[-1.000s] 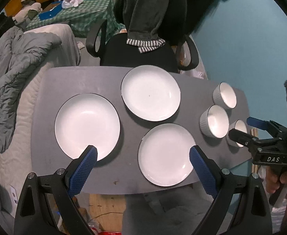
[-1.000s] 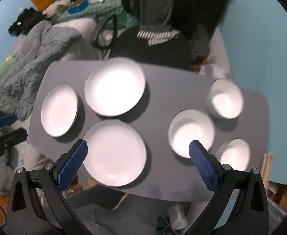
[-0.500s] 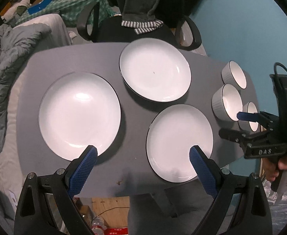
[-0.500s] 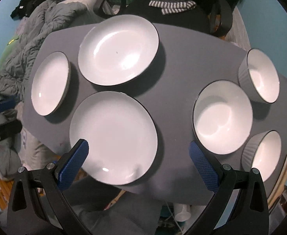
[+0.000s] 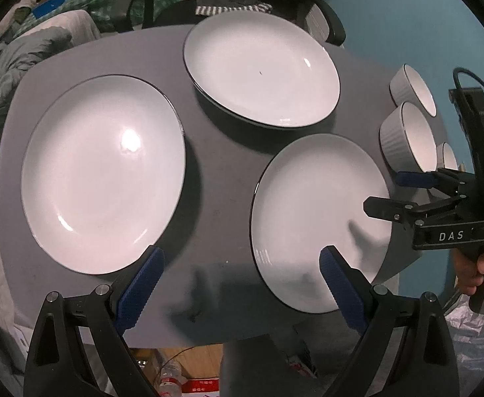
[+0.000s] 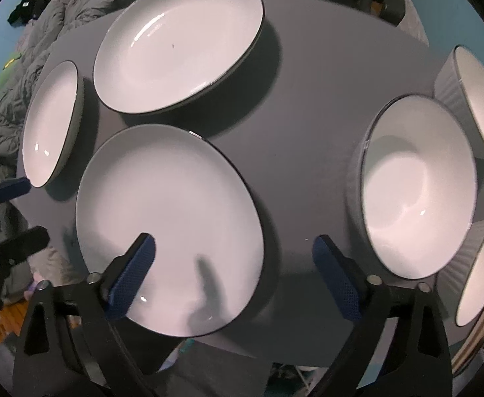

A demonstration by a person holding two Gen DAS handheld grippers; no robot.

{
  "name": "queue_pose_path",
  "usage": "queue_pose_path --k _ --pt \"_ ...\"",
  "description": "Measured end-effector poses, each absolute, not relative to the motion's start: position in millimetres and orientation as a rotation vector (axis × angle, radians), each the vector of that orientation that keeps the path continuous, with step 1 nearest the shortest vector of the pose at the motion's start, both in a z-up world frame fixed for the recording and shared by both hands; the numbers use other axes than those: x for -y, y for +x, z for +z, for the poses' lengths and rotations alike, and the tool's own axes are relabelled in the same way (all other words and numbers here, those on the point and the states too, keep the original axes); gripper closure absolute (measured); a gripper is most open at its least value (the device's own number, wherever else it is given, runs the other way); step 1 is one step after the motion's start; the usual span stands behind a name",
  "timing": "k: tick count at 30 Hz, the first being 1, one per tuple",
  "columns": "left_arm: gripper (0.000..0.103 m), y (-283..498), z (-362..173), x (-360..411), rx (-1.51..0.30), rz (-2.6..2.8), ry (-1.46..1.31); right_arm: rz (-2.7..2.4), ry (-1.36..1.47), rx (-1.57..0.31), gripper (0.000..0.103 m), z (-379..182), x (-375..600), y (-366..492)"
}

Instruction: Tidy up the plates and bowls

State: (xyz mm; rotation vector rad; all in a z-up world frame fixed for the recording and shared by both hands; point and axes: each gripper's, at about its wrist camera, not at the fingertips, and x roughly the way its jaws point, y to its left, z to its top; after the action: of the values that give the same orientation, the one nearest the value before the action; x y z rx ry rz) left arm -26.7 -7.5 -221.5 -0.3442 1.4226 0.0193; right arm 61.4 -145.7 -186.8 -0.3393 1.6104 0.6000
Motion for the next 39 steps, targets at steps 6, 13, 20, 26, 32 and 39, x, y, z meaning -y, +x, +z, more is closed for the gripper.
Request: queue_pose_path --k 6,13,20,26,32,39 --pt "0.007 -27 -235 12 -1.447 0.011 -0.353 0.610 -0.342 -1.643 0.020 -196 146 66" --pt "0.029 -23 -251 11 -1.476 0.022 -0.402 0.665 -0.305 -1.676 0.049 -202 152 73" --pt "0.046 -25 -260 4 -1.504 0.038 -0.461 0.683 -0.289 -1.720 0.065 -209 160 86" --pt "0.069 -30 -270 4 -1.559 0.037 -0.497 0.730 -0.297 -1.754 0.076 -212 166 92" --pt "0.083 -32 -269 3 -1.581 -0.002 -0.500 0.746 -0.291 -1.799 0.080 -215 167 104" --pt "0.086 -35 -265 -14 -1.600 -0.013 -0.548 0.733 -0.234 -1.841 0.087 -228 170 105"
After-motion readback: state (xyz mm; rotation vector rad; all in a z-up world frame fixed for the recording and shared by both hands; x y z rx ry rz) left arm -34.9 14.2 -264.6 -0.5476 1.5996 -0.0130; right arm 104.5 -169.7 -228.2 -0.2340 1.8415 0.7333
